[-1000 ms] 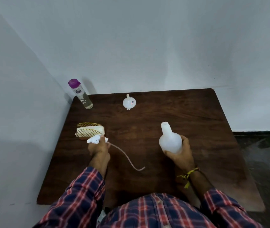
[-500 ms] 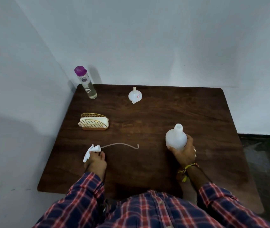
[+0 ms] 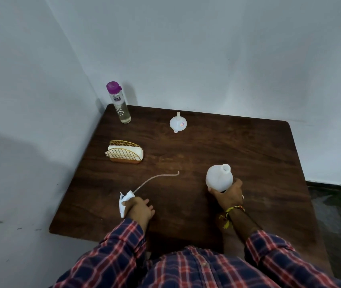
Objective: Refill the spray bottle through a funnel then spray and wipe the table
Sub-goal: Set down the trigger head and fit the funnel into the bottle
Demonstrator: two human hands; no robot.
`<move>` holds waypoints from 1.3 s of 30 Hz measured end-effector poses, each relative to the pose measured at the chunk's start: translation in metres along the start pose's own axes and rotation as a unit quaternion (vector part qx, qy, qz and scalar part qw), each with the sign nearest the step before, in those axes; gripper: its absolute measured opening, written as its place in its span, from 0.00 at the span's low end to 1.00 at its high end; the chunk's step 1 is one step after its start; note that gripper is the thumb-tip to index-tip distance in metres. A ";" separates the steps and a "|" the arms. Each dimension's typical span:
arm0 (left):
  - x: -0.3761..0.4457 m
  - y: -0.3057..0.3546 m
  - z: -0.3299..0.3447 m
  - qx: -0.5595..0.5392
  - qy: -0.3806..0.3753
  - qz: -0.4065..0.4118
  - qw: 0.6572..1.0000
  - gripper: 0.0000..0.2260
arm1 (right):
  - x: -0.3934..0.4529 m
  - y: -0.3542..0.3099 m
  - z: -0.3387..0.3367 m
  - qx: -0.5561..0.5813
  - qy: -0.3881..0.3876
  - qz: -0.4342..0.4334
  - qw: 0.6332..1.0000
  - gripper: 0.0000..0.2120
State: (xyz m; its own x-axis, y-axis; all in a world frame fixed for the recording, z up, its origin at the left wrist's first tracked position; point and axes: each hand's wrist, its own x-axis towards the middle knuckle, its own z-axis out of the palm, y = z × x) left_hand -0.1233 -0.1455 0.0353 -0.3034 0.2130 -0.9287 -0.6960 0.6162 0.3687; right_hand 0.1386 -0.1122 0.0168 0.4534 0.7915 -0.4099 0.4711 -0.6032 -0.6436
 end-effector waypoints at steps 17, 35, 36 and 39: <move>-0.028 0.006 0.025 0.195 -0.114 0.064 0.972 0.20 | -0.034 -0.024 0.022 0.005 -0.176 0.082 0.981 0.13; 0.070 0.096 -0.045 0.490 0.045 0.406 0.770 0.28 | -0.084 -0.113 0.042 0.009 -0.077 -0.209 0.975 0.02; 0.072 0.097 -0.040 0.503 0.042 0.394 0.768 0.30 | -0.082 -0.119 0.043 0.017 -0.062 -0.217 0.974 0.01; 0.076 0.103 -0.023 0.543 0.051 0.357 0.759 0.37 | -0.073 -0.142 0.045 0.037 -0.035 -0.220 0.974 0.01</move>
State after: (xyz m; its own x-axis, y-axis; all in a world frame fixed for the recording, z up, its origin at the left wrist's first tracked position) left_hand -0.2323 -0.0833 0.0038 -0.4381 0.7606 -0.4791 0.5986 0.6445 0.4757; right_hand 0.0043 -0.0799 0.1088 0.1655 0.9783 -0.1249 0.5506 -0.1967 -0.8113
